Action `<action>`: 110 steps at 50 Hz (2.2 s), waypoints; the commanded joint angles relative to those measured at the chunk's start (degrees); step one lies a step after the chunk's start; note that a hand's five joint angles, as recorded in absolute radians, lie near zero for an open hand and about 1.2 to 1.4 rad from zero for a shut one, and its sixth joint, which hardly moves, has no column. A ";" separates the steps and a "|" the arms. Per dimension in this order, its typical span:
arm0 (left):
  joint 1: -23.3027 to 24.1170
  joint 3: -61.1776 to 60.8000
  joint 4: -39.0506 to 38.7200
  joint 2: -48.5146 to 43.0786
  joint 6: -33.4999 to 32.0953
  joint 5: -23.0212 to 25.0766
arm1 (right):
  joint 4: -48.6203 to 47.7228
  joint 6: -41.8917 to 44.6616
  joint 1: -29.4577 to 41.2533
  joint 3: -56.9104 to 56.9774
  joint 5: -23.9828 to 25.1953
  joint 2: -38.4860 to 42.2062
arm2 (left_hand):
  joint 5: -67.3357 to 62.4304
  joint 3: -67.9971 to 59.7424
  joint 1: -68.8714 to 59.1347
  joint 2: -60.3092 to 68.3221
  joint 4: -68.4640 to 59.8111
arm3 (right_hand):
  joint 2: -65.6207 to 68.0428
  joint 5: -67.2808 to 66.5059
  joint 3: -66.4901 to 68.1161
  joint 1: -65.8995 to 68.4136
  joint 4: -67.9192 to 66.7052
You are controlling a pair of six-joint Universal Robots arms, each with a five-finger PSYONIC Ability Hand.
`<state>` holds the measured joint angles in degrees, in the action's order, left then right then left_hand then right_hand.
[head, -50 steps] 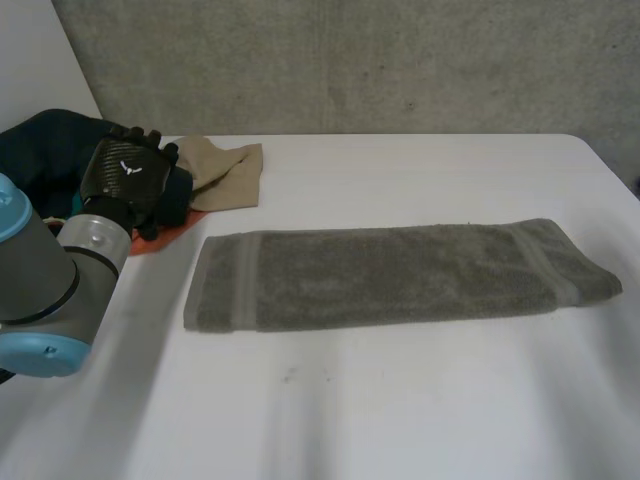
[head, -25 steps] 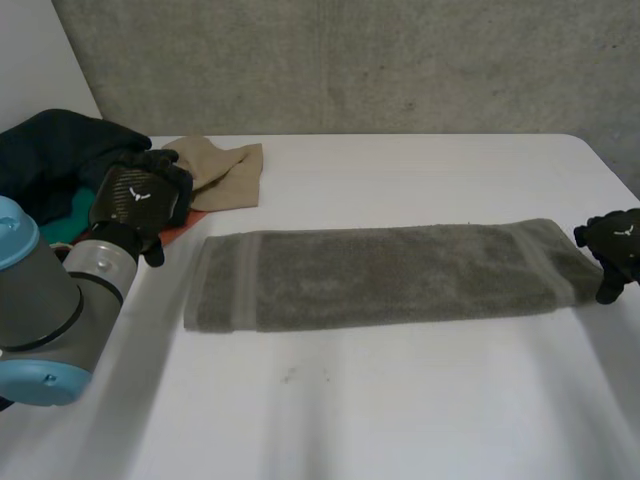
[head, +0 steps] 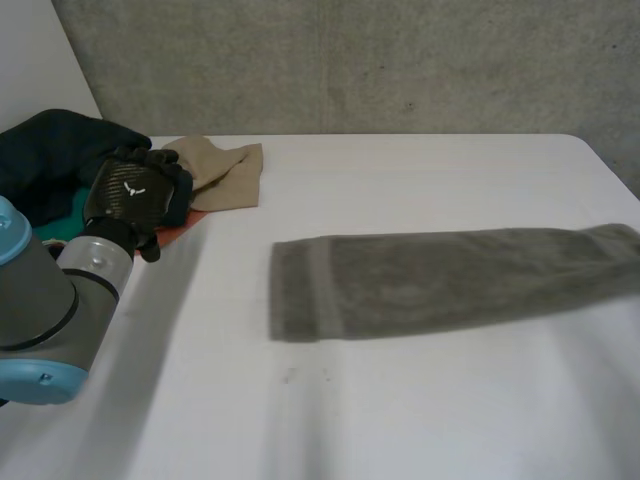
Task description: Fold the laundry.
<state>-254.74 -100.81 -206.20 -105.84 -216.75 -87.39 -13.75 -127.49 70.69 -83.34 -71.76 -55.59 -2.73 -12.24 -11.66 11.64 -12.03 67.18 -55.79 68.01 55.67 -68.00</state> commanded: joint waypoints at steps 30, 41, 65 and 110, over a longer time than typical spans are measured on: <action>11.88 3.68 -0.78 -0.84 3.96 -0.49 | -10.60 -7.12 51.94 -5.86 -0.99 -4.85 | 0.83 0.34 -0.24 0.26 0.13 | -57.18 55.79 -58.01 -45.67 58.00; 26.84 17.83 -0.08 -15.60 10.99 -0.93 | -0.85 -31.16 34.79 -17.03 -4.44 -12.88 | -0.18 -0.67 -1.25 1.27 -0.88 | -57.18 55.79 -58.01 -45.67 58.00; 17.71 8.61 5.54 -2.70 11.35 -11.39 | -9.63 -6.29 56.56 -5.35 -10.25 -6.12 | -0.01 -0.50 -1.08 1.10 -0.71 | 12.82 -14.21 11.99 24.33 -12.00; 25.61 23.20 20.40 -21.77 15.92 -8.77 | 25.26 -42.05 44.98 16.28 -7.95 6.30 | -0.51 -1.01 -1.58 1.61 -1.21 | -57.18 55.79 -58.01 -45.67 58.00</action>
<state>-228.92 -78.54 -187.43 -128.34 -200.11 -99.54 11.97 -172.38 116.01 -65.84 -76.43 -46.71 -2.73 -12.24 -11.69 11.67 -12.03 12.63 -3.59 12.19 11.21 -13.34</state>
